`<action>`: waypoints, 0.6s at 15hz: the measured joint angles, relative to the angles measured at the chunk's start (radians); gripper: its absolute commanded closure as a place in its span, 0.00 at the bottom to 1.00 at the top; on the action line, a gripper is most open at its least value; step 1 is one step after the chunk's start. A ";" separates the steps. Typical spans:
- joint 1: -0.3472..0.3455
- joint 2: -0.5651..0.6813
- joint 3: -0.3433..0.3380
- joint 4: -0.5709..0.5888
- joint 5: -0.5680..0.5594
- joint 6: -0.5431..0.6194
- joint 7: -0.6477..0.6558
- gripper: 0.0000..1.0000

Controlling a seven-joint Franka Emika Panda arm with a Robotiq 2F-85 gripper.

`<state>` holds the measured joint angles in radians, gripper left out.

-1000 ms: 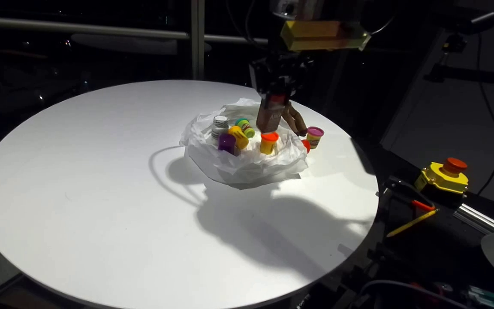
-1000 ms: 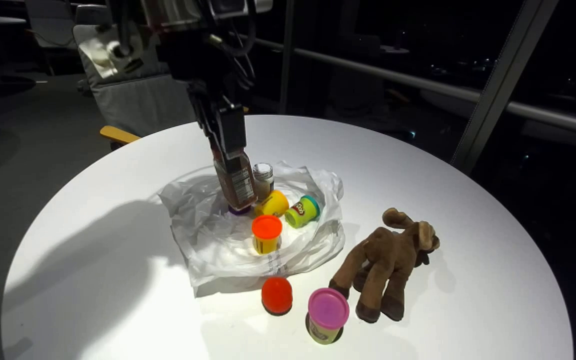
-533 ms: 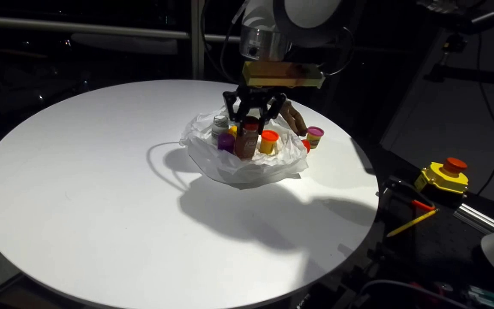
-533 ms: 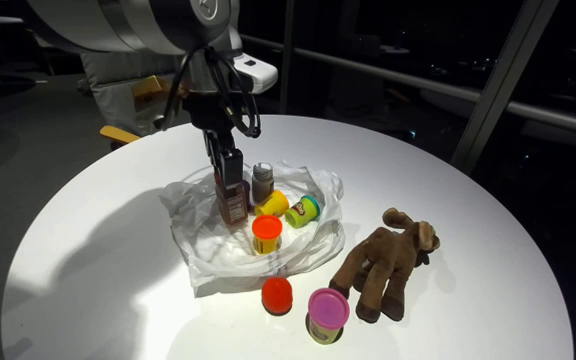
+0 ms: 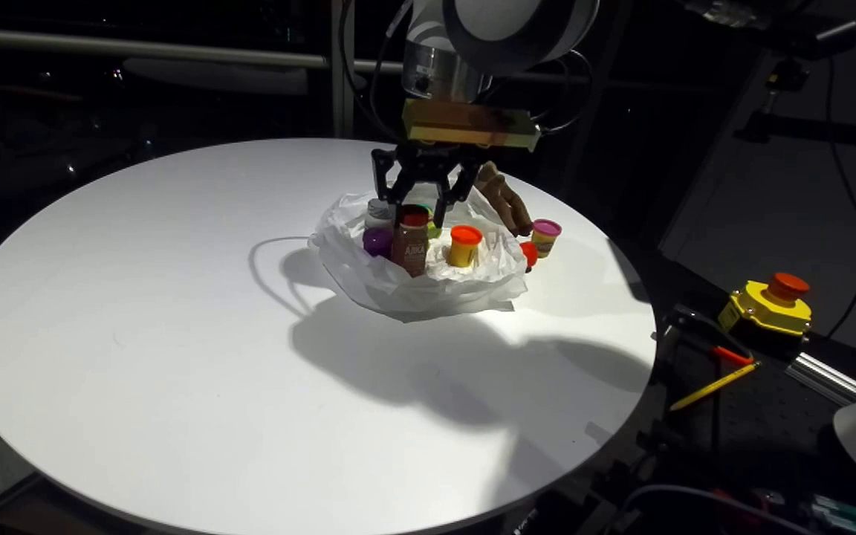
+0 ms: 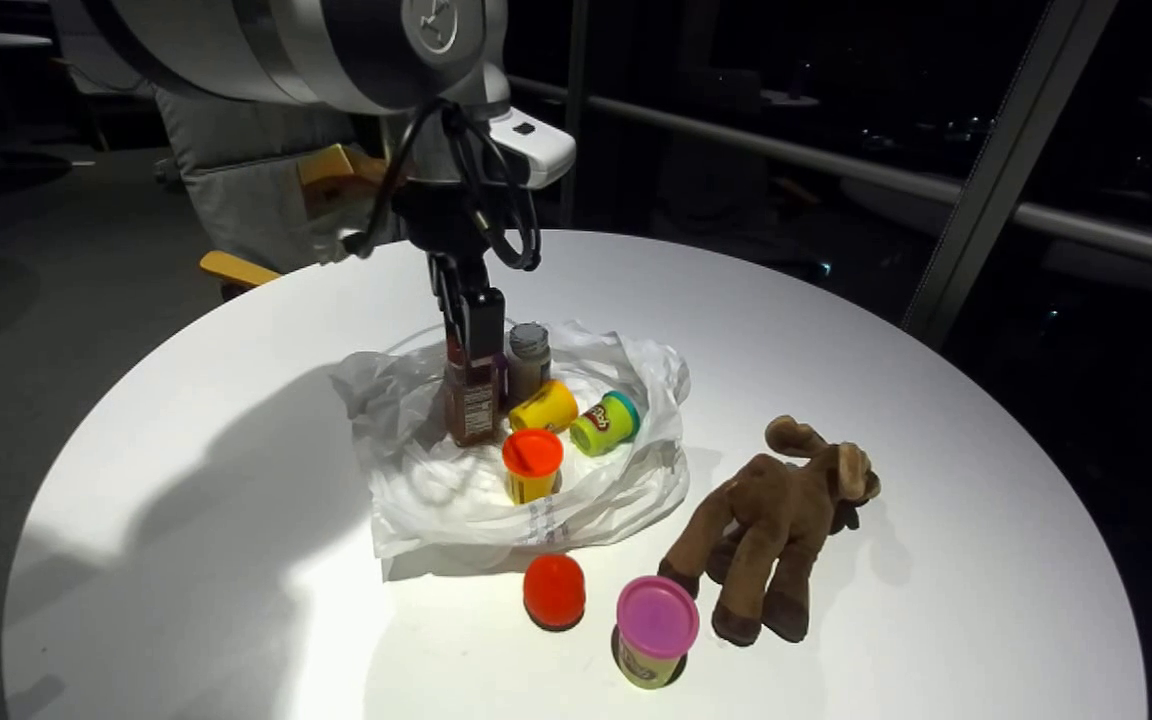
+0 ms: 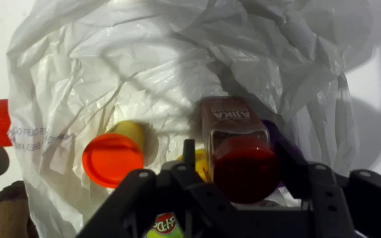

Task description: Pick up all the objects from the table and put them in the plastic bag.

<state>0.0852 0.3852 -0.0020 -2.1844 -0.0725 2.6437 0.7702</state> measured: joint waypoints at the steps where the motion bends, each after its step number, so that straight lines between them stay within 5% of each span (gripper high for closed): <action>1: 0.006 -0.007 -0.013 0.001 0.000 0.000 -0.006 0.00; 9: 0.035 -0.169 -0.135 -0.165 -0.085 0.025 0.020 0.00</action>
<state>0.1206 0.2160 -0.1371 -2.3494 -0.1575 2.6690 0.7901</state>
